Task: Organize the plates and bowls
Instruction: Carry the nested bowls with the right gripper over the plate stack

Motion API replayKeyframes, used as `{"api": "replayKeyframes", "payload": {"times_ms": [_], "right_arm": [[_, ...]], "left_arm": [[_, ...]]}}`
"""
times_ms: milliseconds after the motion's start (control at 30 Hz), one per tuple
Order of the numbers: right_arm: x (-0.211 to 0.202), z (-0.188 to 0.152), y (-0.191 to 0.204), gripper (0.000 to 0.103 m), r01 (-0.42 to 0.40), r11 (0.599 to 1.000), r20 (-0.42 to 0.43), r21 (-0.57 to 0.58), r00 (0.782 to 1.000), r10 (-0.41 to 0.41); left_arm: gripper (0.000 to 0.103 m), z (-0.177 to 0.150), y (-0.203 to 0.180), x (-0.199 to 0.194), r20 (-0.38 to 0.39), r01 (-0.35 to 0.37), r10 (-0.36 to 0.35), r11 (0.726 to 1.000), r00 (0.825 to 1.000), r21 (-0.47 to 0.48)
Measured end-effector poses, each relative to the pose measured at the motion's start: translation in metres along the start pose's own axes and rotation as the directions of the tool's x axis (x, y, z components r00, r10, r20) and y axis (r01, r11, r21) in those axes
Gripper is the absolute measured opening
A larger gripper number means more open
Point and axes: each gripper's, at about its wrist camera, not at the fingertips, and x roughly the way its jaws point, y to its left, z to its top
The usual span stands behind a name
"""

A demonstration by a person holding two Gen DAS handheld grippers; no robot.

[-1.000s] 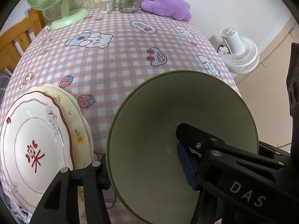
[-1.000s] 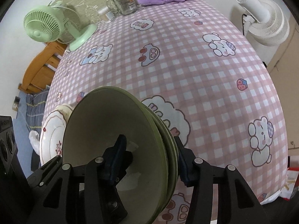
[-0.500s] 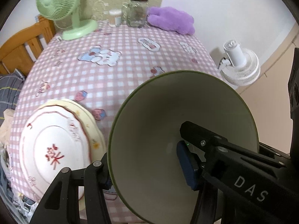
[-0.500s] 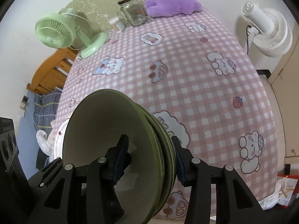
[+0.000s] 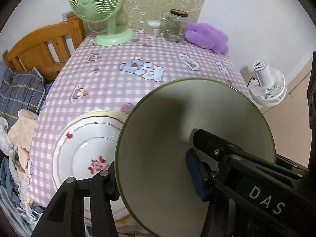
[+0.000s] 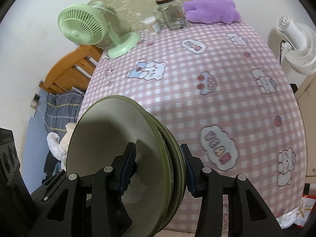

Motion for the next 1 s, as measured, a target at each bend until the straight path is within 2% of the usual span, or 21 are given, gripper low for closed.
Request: {"api": "replayKeyframes", "payload": {"times_ms": [400, 667, 1000], "right_arm": [[0.027, -0.004, 0.071, 0.049, 0.086, 0.996, 0.010, 0.034, 0.996, -0.086], [0.050, -0.018, 0.114, 0.049, 0.139, 0.989, -0.016, 0.052, 0.990, -0.139], [0.074, -0.035, 0.141, 0.049, 0.178, 0.981, -0.061, 0.073, 0.983, -0.174]], "left_arm": [[0.055, 0.010, 0.075, -0.003, -0.034, 0.083, -0.082, 0.996, 0.996, 0.028], [0.053, 0.004, 0.119, -0.004, -0.055, 0.103, -0.100, 0.993, 0.993, 0.050], [0.053, -0.007, 0.153, 0.004, -0.111, 0.126, -0.119, 0.991, 0.987, 0.052]]}}
